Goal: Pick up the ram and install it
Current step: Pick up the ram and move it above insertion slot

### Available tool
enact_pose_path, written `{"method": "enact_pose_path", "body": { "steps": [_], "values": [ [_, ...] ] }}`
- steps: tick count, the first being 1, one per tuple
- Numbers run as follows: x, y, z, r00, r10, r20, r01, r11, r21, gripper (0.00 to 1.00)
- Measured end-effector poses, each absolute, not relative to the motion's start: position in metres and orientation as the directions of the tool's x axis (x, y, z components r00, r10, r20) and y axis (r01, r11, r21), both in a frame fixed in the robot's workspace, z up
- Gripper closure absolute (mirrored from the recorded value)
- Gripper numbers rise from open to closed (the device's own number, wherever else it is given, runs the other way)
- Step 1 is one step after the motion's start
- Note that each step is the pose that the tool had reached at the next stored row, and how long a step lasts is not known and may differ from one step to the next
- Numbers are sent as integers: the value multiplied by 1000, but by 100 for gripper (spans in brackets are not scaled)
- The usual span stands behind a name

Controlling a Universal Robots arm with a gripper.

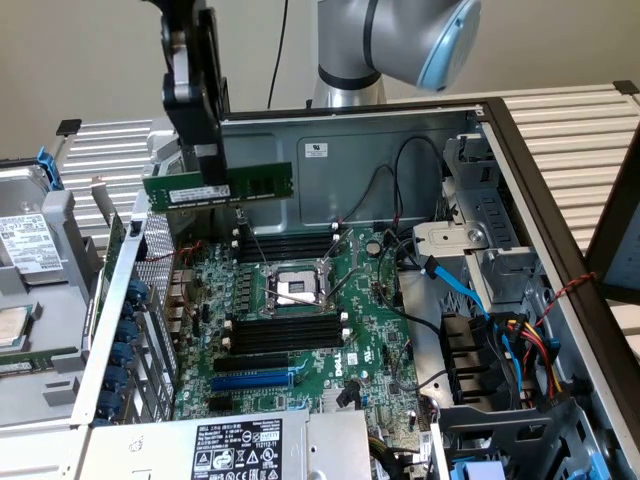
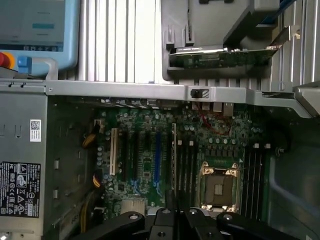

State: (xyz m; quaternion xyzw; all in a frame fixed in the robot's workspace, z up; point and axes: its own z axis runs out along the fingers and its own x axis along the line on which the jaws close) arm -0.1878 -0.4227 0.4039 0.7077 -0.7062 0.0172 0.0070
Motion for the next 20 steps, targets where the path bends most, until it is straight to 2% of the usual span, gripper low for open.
{"method": "enact_pose_path", "body": {
  "steps": [20],
  "values": [
    [-155,-397,391,2,-999,32,-1000,-2,-5,88]
  ]
}}
